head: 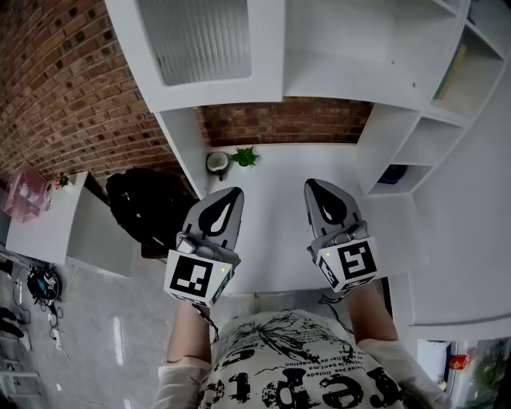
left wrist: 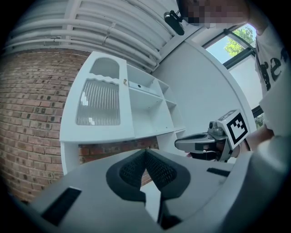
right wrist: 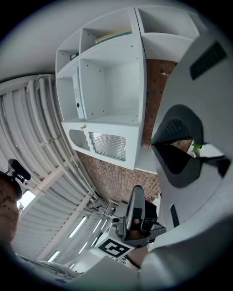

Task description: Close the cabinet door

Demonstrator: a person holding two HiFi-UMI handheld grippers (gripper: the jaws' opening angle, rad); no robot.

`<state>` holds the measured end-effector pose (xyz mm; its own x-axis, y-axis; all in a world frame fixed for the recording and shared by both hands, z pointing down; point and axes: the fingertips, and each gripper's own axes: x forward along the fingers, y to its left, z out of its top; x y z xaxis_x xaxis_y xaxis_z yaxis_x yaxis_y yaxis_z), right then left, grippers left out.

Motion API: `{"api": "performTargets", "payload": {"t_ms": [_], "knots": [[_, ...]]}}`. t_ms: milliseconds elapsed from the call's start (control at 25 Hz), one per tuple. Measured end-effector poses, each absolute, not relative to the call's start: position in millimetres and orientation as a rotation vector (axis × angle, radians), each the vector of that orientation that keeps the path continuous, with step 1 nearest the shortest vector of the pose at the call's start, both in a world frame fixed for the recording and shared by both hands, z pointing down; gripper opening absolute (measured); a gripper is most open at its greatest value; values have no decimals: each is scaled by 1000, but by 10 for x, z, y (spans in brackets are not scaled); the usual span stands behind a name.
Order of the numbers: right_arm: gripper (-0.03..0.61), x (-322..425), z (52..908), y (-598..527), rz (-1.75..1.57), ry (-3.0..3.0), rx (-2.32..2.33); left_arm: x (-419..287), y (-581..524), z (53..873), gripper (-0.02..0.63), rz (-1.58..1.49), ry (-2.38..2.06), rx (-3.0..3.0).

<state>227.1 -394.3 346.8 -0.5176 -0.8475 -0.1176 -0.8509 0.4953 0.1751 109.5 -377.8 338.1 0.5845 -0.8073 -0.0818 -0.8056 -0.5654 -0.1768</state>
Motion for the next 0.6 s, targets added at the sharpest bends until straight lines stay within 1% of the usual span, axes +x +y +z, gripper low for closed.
{"api": "performTargets", "payload": {"t_ms": [320,600], "knots": [[14,2208,3494,-3983,317,2677,-1587,968,-3799,3471,14,-47,1315,-2651],[14,2104,3587,-4012,287,2687,-1610,794,-3835,3521,14,0,1350,-2653]]}}
